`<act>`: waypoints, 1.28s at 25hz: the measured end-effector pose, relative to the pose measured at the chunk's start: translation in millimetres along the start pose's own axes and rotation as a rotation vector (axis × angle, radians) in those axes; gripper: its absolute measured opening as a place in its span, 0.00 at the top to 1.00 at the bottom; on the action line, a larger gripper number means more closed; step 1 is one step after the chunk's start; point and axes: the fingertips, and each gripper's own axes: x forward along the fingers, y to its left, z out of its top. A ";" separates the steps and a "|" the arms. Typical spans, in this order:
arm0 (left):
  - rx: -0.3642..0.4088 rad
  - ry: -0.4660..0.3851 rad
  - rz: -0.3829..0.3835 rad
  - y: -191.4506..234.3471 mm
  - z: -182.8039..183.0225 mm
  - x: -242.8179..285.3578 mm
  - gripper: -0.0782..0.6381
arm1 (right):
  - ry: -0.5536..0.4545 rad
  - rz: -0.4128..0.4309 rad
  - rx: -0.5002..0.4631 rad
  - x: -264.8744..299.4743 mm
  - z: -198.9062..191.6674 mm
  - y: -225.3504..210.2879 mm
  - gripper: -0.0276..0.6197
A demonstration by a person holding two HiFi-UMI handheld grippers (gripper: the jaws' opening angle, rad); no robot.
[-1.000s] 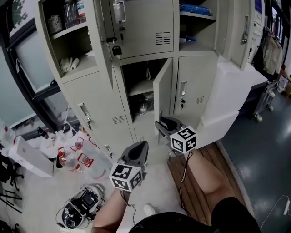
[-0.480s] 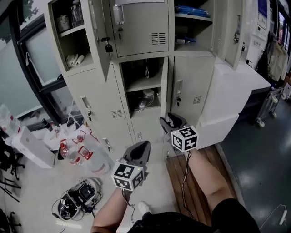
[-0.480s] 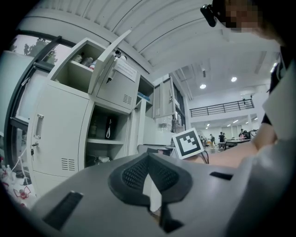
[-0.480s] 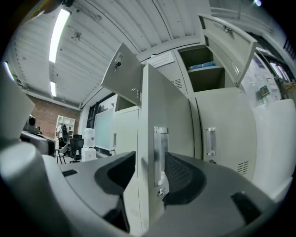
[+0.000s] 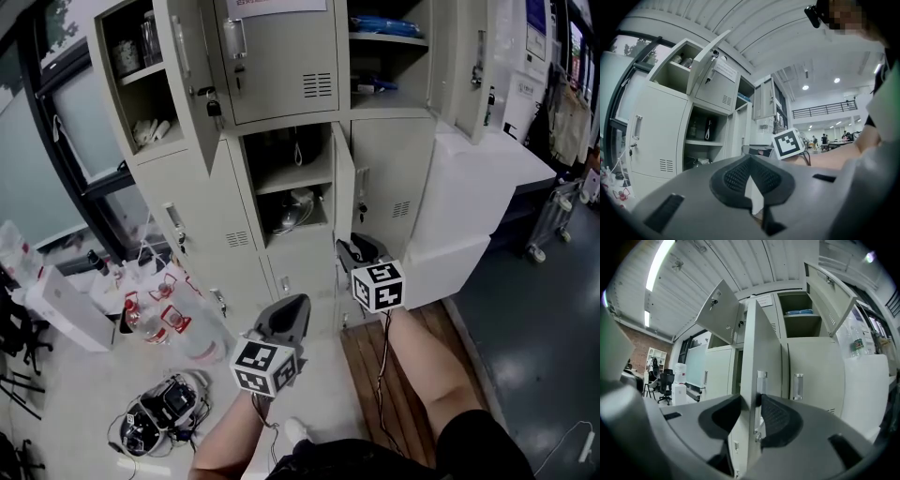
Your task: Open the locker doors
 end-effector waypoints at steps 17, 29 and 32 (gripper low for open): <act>0.019 -0.016 0.069 -28.3 16.6 -14.1 0.89 | -0.027 -0.021 -0.015 -46.1 16.7 -9.5 0.78; 0.005 -0.022 0.198 -86.2 29.1 -56.5 0.89 | -0.050 -0.023 0.056 -170.1 53.1 -9.2 0.96; 0.006 -0.023 0.209 -94.2 32.7 -66.7 0.89 | -0.059 -0.012 0.083 -192.6 60.0 -4.3 0.96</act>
